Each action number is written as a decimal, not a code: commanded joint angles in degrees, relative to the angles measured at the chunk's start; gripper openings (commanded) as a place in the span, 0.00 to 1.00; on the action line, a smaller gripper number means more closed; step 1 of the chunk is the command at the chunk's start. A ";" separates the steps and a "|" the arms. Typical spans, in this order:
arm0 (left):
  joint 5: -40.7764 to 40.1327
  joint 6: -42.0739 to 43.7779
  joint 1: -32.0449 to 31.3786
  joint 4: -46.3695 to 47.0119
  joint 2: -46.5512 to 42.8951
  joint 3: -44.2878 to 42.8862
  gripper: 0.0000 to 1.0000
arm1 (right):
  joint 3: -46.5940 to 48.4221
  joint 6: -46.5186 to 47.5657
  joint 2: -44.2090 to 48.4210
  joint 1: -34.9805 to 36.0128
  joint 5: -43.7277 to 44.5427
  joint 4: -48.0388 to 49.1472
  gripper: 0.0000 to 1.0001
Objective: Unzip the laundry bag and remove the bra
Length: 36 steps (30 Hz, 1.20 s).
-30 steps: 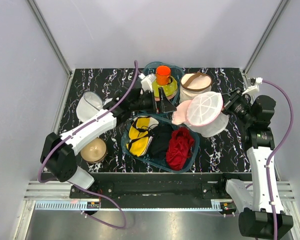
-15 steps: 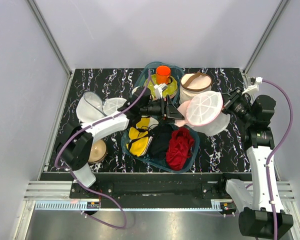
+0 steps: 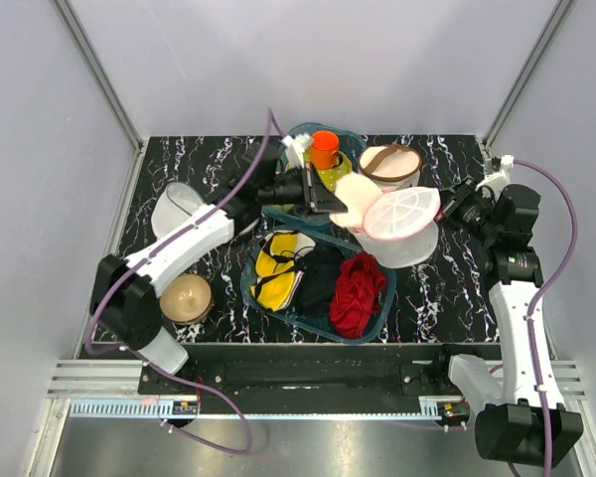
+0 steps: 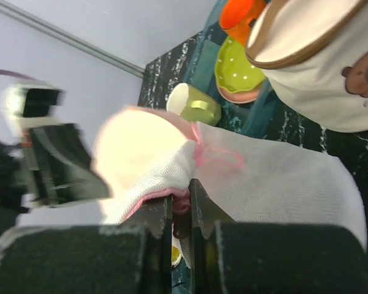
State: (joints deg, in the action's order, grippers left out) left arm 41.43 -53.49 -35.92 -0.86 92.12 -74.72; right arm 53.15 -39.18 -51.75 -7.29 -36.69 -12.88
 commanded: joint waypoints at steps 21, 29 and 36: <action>-1.08 9.99 5.26 -11.18 -23.21 9.48 0.00 | 7.94 4.90 5.78 -1.06 25.70 -18.76 0.00; -4.86 12.36 2.88 -5.72 -16.10 24.97 0.00 | 8.20 4.81 5.43 -0.97 25.09 -18.58 0.00; -18.64 25.96 2.52 -29.17 -16.27 16.63 0.00 | 6.97 4.81 5.52 -0.97 24.73 -18.23 0.00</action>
State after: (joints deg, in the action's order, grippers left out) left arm 32.03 -37.58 -33.21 -19.75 77.62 -51.22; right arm 58.81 -34.94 -46.87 -8.21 -12.86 -33.01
